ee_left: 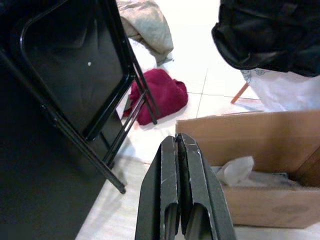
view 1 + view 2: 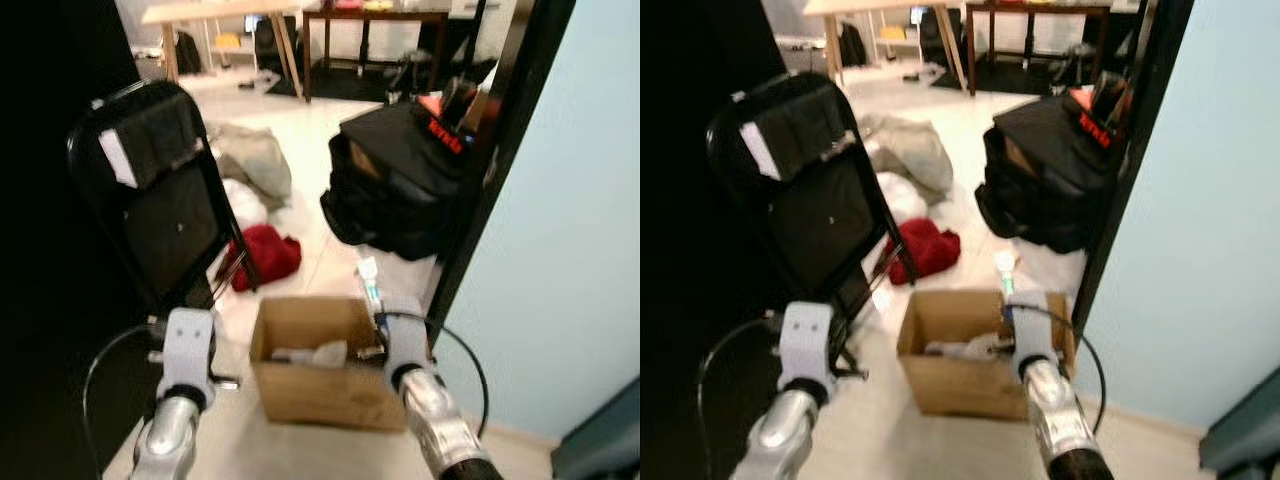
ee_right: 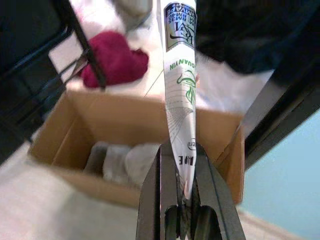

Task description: Clean up the room

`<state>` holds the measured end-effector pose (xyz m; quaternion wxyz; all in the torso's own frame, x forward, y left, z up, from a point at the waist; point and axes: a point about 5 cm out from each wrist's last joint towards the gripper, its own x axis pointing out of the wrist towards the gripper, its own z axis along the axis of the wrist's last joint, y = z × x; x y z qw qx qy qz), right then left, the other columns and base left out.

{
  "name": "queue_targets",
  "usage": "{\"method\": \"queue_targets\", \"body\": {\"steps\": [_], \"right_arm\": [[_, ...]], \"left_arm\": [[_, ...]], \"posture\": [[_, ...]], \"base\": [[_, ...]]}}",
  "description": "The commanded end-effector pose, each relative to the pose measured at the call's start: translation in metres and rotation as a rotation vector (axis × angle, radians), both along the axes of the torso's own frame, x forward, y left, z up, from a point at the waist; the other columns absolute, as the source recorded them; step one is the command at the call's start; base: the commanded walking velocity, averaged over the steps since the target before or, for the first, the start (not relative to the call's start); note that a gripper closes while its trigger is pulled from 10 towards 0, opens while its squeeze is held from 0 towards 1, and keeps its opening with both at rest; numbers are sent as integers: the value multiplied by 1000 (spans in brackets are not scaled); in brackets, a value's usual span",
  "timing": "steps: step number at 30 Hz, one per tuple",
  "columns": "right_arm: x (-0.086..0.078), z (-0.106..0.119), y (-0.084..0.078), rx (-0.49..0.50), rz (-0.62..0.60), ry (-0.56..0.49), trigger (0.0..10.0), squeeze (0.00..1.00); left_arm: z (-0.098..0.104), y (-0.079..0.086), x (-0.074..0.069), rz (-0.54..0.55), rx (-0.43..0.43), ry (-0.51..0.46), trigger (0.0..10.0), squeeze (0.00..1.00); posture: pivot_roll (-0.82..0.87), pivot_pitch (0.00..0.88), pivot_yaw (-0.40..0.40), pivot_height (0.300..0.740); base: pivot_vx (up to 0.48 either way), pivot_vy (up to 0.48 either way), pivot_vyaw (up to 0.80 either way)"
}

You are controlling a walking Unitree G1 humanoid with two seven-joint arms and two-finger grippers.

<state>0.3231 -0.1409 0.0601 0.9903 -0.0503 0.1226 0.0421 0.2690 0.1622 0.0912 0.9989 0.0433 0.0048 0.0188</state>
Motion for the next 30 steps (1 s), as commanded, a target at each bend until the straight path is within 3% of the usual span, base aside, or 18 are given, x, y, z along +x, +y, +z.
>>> {"method": "queue_targets", "body": {"steps": [1,30], "right_arm": [[-6,-11,5,17,5,45,10000,0],[-6,-10,4,5,9,40,10000,0]], "left_arm": [[-4,5,-2,13,9,22,10000,0],[-6,3,-2,9,2,22,10000,0]], "posture": [[-6,99,20,740],[-14,89,15,740]], "base": [[326,0,-800],[310,0,-28]]}}
